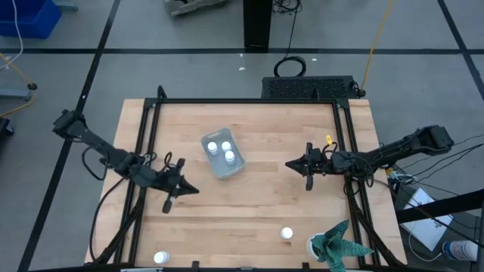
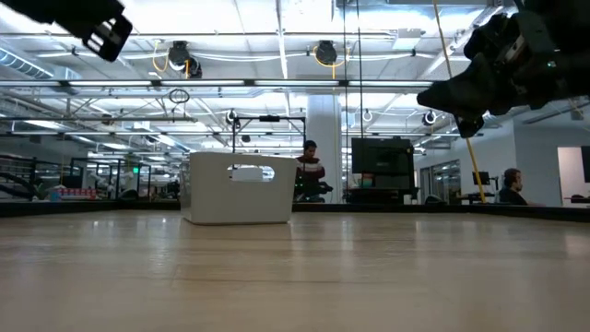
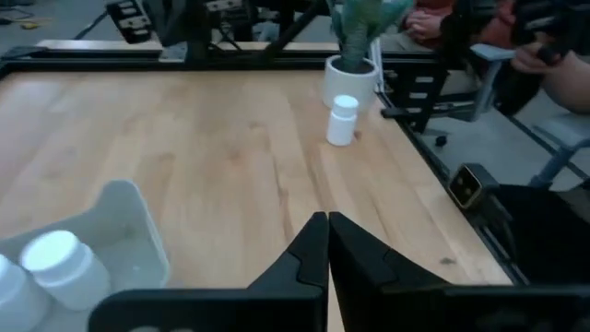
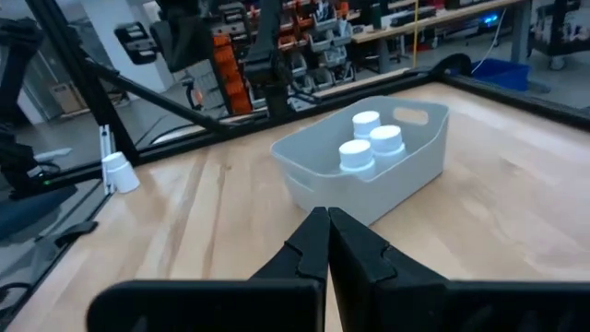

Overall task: Pick and place pill bottles into a basket
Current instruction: Put the white pill bottle into the gray bin

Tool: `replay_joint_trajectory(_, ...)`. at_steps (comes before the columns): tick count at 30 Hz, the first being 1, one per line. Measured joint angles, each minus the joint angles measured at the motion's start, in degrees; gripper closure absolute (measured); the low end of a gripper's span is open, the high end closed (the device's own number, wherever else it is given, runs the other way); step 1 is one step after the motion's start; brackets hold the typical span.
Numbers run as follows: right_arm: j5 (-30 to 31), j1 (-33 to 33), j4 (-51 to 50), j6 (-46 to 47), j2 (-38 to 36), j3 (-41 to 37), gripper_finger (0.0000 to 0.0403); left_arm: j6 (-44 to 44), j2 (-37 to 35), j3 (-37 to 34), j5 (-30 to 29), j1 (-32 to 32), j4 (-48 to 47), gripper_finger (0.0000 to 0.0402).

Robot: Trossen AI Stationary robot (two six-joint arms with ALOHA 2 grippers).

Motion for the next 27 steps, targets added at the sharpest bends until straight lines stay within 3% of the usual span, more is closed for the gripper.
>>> replay_joint_trajectory(5,0.0,0.99,0.39,1.61,0.0,-0.04,0.0403,-1.1,-1.68,-4.39,-2.96,-2.21,2.0,0.0377)
replay_joint_trajectory(12,0.04,1.1,-0.5,1.33,0.02,-0.04,0.0401,-1.28,-4.77,-8.85,-10.79,-7.8,4.98,0.0397)
replay_joint_trajectory(18,0.15,1.08,0.14,-0.27,-0.11,-0.04,0.0402,-1.14,-10.37,-9.05,-12.23,-11.97,0.31,0.0383)
replay_joint_trajectory(21,0.17,1.08,0.42,-2.05,-1.13,-0.04,0.0402,-0.59,-15.11,-9.05,-15.72,-14.39,-2.67,0.0393)
replay_joint_trajectory(27,0.13,1.09,-2.25,-4.19,-8.88,-0.04,0.0403,-1.01,-21.74,-9.04,-22.27,-19.72,-7.71,0.0388)
